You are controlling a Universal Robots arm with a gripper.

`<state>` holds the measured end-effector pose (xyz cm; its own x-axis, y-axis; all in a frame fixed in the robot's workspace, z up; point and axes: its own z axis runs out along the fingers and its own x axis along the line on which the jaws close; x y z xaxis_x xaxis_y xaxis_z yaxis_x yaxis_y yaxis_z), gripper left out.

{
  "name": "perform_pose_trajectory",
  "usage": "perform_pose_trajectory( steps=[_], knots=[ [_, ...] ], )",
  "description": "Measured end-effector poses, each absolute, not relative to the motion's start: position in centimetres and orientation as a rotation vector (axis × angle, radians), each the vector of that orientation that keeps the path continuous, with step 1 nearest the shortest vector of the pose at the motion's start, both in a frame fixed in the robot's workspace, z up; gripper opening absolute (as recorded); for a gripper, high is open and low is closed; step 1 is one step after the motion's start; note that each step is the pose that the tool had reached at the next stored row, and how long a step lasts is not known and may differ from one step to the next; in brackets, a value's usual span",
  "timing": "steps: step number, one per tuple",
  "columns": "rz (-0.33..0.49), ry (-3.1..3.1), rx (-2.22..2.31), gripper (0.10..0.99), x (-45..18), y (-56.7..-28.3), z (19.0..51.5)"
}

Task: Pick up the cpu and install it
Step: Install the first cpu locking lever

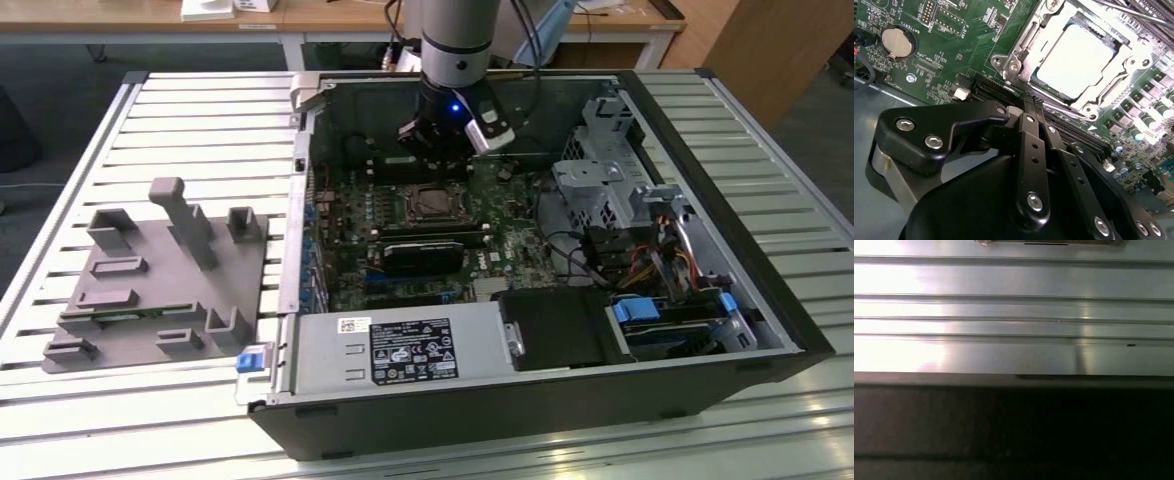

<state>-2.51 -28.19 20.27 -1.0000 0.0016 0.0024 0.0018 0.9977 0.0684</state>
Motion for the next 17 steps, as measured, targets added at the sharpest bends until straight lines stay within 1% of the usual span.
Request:
perform_pose_trajectory(
  steps=[7,17],
  knots=[
    [-0.09,-3.137,-0.003,0.106,-2.42,-28.12,19.92],
    [-0.091,-3.138,-0.003,0.106,-2.37,-28.07,19.99]
  ],
)
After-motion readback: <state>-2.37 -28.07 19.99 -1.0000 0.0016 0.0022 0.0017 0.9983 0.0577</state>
